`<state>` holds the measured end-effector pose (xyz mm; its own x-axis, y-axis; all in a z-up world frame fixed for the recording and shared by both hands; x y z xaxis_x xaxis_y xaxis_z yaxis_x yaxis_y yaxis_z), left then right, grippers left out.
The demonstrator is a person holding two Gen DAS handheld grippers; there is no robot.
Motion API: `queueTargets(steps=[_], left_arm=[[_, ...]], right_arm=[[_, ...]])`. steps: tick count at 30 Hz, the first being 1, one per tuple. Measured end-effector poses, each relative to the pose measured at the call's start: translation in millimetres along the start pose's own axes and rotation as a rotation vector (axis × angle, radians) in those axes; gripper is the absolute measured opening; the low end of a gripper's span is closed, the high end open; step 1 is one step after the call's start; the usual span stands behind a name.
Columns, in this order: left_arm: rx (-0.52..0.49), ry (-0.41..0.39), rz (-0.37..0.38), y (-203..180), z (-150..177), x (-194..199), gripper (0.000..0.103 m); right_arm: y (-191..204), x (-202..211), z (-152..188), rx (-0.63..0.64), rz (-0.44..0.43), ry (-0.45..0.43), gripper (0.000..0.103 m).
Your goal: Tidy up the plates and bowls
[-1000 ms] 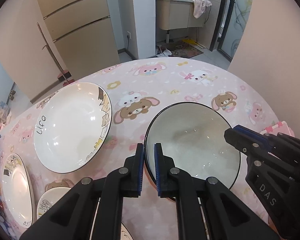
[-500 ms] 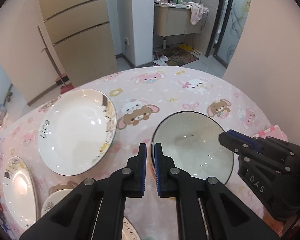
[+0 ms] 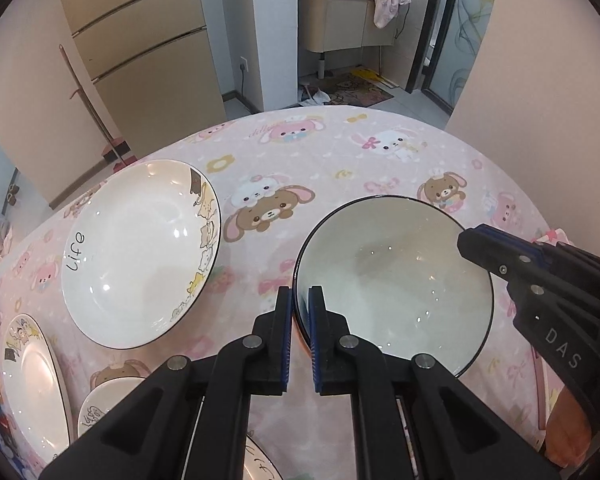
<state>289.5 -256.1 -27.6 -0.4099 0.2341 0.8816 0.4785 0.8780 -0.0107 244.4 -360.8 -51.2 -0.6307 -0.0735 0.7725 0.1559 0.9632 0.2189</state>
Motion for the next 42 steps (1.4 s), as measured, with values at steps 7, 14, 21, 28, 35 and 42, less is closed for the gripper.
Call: queueTargets(steps=[7,14,21,28,35,42], left_arm=[[-0.014,-0.029,-0.012,-6,-1,13,0.036],[0.0,-0.127,-0.004,-7,-4,42,0.076],[-0.009,-0.269,-0.043,-8,-5,109,0.076],[0.037,-0.423,-0.069,17,14,187,0.076],[0.122,-0.569,-0.125,46,55,254,0.085],[0.182,-0.747,-0.217,71,107,318,0.088]], right_arm=[[-2,4,0,0.006,-0.007,0.007,0.012],[-1,9,0,0.004,-0.026,0.015,0.016],[0,43,-6,-0.007,-0.048,-0.079,0.03],[14,89,-10,0.011,-0.057,-0.154,0.03],[58,152,-4,0.092,-0.089,-0.263,0.038],[117,210,19,0.179,-0.189,-0.436,0.04]])
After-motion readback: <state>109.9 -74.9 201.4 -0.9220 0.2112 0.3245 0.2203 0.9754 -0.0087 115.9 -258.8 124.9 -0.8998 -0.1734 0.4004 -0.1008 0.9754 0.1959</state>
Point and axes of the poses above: each gripper's, at about its wrist camera, not at the fingertips, and x roughly against the way its jaws point, y to its left, z to its underside, the point moved 1 cm from there along -x, roughly the way its jaws point
